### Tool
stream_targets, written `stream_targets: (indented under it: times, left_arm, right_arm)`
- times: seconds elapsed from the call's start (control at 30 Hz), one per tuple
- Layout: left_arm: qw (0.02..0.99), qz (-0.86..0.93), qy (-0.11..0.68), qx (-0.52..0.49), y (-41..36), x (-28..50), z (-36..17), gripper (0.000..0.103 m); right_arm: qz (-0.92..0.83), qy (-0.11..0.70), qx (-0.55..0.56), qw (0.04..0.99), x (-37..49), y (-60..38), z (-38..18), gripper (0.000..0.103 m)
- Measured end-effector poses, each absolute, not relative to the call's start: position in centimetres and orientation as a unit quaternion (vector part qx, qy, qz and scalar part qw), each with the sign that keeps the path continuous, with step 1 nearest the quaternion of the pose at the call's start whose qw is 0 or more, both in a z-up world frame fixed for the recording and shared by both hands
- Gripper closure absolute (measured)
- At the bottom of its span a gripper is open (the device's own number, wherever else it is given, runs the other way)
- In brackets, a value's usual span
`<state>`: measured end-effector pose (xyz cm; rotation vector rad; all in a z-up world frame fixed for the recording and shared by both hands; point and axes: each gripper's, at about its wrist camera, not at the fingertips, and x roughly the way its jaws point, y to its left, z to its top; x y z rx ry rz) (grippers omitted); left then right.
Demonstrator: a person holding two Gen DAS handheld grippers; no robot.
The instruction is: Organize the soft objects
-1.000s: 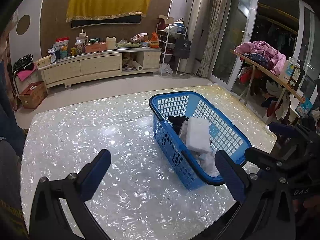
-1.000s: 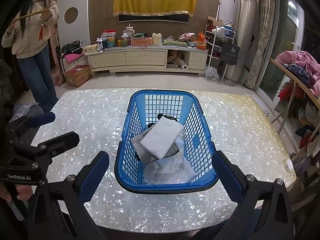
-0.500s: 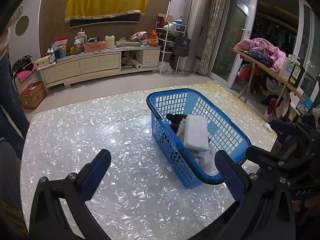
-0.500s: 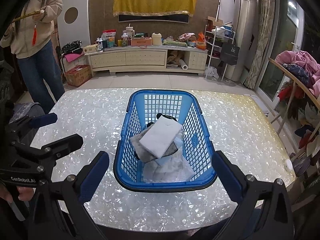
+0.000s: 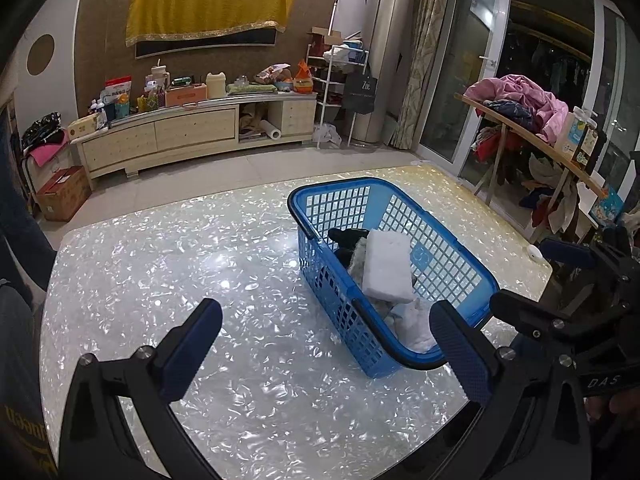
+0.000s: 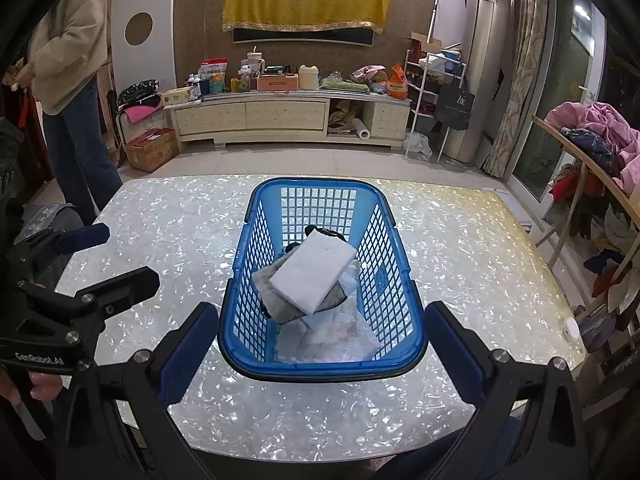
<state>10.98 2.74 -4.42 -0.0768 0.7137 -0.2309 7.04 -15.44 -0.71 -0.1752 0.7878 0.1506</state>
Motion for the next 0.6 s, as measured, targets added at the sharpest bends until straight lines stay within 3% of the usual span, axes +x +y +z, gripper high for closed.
stream_targets:
  times: [0.6]
  left_arm:
    - [0.933,-0.117,0.339,-0.032,2.52,10.49,-3.80,0.000]
  right_arm:
    - [0.068,0.377,-0.085,0.920,6.86,-15.39,-0.29,0.000]
